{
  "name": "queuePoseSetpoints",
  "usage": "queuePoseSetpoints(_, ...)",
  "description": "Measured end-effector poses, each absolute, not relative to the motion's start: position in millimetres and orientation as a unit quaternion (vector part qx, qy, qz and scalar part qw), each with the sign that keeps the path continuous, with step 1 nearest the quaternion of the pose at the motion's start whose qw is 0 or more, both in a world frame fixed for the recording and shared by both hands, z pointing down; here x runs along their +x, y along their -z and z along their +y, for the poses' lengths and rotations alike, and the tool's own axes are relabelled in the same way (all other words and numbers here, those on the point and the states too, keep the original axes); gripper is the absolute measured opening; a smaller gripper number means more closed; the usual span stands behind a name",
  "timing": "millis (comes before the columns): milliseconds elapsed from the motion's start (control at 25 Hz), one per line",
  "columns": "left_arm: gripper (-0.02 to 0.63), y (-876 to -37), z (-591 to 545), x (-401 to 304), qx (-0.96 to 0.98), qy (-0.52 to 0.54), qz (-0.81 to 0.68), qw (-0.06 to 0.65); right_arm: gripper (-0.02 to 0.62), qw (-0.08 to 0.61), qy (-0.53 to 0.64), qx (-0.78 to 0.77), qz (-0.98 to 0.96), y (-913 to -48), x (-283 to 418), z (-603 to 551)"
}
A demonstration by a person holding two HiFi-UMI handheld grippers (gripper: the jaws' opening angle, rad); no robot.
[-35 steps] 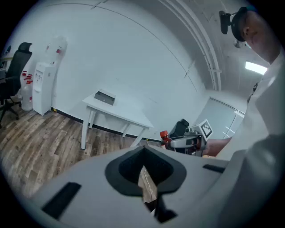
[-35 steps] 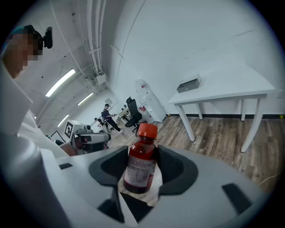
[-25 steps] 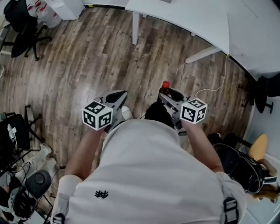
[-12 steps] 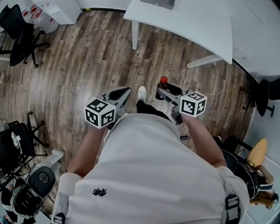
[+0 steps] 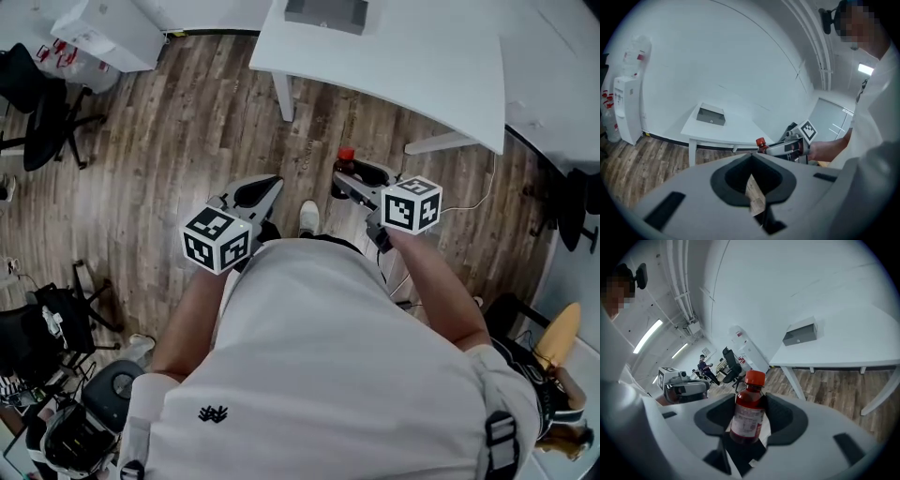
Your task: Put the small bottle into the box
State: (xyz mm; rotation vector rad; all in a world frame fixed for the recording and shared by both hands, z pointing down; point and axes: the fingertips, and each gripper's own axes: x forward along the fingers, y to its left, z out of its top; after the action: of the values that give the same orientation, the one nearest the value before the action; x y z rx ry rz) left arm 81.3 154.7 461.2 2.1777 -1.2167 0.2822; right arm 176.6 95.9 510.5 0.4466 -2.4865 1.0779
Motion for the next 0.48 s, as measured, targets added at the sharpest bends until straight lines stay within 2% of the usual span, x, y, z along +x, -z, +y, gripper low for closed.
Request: queuePoseSetpoints(480, 0.006, -466, 69, 13, 0.873, -0.126, -0.370, 0.291, 0.206, 0.192, -0.386, 0.267, -0.862, -514, 130, 6)
